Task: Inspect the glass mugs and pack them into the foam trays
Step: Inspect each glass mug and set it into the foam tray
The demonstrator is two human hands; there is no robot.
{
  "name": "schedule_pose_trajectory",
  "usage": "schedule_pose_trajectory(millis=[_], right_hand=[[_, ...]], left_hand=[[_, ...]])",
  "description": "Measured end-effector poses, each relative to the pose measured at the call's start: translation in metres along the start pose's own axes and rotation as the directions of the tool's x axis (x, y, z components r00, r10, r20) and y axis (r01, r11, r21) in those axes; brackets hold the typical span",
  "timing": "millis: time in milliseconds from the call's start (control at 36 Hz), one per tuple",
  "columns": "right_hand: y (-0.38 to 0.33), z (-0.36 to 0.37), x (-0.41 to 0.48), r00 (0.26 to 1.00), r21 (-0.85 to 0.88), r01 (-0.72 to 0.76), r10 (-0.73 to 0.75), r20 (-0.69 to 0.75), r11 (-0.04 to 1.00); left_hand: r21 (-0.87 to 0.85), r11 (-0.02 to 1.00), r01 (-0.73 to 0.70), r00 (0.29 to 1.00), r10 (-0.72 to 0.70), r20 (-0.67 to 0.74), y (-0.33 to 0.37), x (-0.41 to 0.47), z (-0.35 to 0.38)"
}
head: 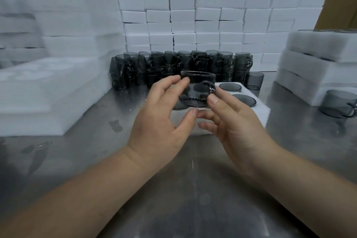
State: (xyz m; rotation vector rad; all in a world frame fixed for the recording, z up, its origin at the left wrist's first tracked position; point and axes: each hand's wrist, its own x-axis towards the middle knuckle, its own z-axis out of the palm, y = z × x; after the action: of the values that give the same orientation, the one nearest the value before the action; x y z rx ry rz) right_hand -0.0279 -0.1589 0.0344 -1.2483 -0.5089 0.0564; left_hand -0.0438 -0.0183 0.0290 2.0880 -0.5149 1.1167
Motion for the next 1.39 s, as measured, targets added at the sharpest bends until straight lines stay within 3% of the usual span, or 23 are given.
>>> schedule_pose_trajectory(millis=[306, 528, 806, 917, 1139, 1251, 1390], right_hand=[[0.0021, -0.0038, 0.0016, 0.994, -0.017, 0.073, -0.071, 0.083, 0.997], [0.0017, -0.0016, -0.0003, 0.996, -0.077, 0.084, -0.084, -0.002, 0.994], [-0.0004, 0.0017, -0.0024, 0.993, -0.108, 0.114, -0.114, 0.005, 0.988], [0.0015, 0.0012, -0.0017, 0.991, -0.089, 0.108, -0.114, -0.067, 0.990], [-0.0033, 0.0039, -0.0039, 0.987, -0.122, 0.161, -0.161, 0.008, 0.979], [-0.0037, 0.0029, -0.0039, 0.977, -0.236, 0.195, -0.209, -0.034, 0.952], [0.0015, -0.0016, 0.0000, 0.960, -0.565, 0.105, -0.232, -0.157, 0.819]], left_hand=[[-0.136, 0.973, 0.184, 0.983, -0.180, 0.041, -0.0036, 0.0008, 0.0008], [-0.180, 0.947, 0.266, 0.964, -0.267, 0.023, -0.0059, 0.0001, 0.0009], [-0.244, 0.939, 0.243, 0.969, -0.247, 0.016, -0.0075, 0.0027, 0.0016], [-0.328, 0.919, 0.220, 0.975, -0.213, 0.056, -0.0038, 0.0020, 0.0022], [-0.088, 0.996, 0.033, 0.999, -0.030, 0.038, -0.0060, 0.0023, 0.0007], [-0.108, 0.993, 0.047, 0.999, -0.045, 0.024, -0.0060, 0.0036, 0.0004], [-0.167, 0.980, 0.105, 0.994, -0.103, 0.021, -0.0039, 0.0032, 0.0010]])
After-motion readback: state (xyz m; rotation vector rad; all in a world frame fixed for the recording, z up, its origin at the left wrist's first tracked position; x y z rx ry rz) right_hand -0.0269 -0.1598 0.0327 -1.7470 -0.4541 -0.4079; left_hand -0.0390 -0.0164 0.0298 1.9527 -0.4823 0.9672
